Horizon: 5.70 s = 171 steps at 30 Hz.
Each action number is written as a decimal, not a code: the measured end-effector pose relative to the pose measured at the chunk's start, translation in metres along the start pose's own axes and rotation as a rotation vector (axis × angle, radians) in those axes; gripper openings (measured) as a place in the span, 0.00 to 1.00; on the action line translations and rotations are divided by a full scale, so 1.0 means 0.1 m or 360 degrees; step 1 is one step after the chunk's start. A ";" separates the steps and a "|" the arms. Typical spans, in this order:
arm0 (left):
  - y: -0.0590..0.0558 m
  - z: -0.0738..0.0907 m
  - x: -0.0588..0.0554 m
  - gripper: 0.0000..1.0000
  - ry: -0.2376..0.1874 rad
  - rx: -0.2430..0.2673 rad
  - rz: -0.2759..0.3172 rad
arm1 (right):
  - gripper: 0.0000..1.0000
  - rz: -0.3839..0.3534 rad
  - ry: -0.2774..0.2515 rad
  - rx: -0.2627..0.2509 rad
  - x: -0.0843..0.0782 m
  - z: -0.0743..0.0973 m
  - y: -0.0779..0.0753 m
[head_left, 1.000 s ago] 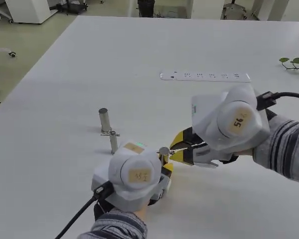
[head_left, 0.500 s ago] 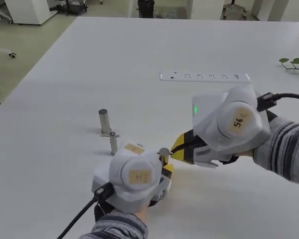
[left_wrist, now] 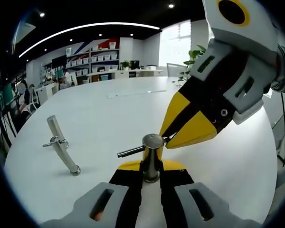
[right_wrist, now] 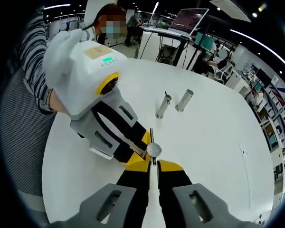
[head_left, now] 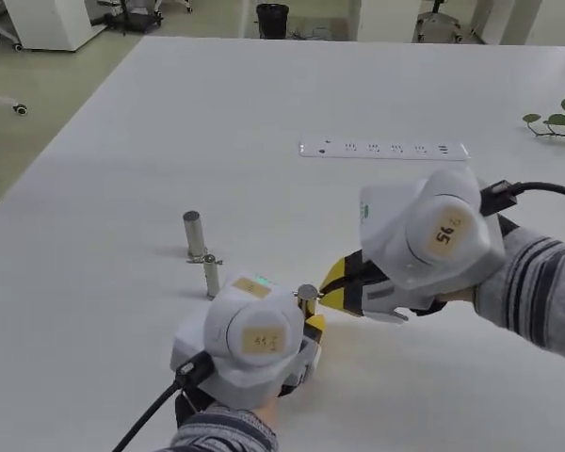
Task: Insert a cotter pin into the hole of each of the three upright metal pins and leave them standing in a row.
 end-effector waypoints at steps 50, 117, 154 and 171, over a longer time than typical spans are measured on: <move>0.23 -0.31 0.20 0.09 0.0024 0.0001 -0.0082 | 0.16 -0.0684 -0.0078 -0.0167 -0.49 0.26 -0.07; 0.71 0.95 0.19 0.92 -0.0065 0.0039 0.0019 | 0.41 -0.0777 -0.0456 -0.0087 0.74 -0.43 -0.61; 0.73 0.87 0.21 0.99 -0.0083 0.0018 0.0046 | 0.10 -0.0821 -0.0347 -0.0134 1.00 -1.37 -0.71; 0.68 0.84 0.22 0.99 -0.0067 -0.0008 0.0017 | 0.08 -0.0774 -0.0270 -0.0128 0.82 -1.12 -0.75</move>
Point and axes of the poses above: the centre of the closed fingertips' face, and the gripper's own axes: z roughly backward along the fingers, y roughly to its left, x roughly out of its top, the point moved 7 cm from there along z, roughly backward along the fingers, and after that the axes turned 4 degrees about -x, right-handed, at the moved point
